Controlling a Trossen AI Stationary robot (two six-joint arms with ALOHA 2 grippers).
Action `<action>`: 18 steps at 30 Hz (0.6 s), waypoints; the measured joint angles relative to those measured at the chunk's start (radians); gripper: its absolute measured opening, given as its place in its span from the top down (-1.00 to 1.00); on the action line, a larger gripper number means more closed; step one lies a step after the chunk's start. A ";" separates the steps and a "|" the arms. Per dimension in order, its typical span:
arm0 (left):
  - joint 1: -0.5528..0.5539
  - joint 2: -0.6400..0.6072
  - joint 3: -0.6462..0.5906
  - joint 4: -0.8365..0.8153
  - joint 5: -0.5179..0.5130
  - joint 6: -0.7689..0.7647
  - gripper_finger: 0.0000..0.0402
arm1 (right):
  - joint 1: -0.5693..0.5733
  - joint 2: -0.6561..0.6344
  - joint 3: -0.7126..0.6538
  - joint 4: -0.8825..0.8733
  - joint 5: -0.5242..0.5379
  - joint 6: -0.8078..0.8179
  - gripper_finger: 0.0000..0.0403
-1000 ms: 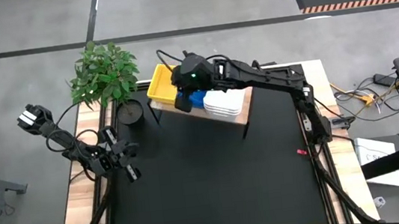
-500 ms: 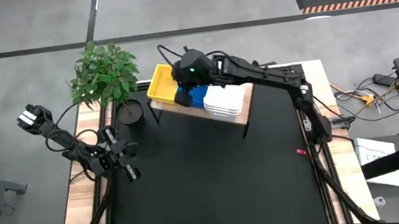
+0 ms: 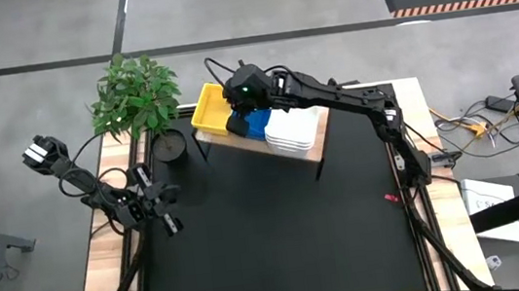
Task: Stack baskets on shelf by color
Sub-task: Stack the blue bin on top of the other blue bins on the shelf, then return to Home Position
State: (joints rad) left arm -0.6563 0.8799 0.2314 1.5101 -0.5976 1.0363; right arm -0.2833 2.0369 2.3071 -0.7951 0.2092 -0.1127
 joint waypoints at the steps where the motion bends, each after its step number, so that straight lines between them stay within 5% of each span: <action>1: 0.000 -0.001 0.000 0.000 0.000 0.000 1.00 | 0.000 0.000 -0.004 0.000 0.000 0.013 0.96; 18: 0.000 -0.002 0.000 0.000 0.000 0.000 1.00 | 0.011 -0.007 -0.010 -0.015 -0.008 0.027 0.96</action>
State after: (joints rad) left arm -0.6563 0.8783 0.2314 1.5105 -0.5976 1.0362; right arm -0.2725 2.0297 2.2970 -0.8100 0.2012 -0.0853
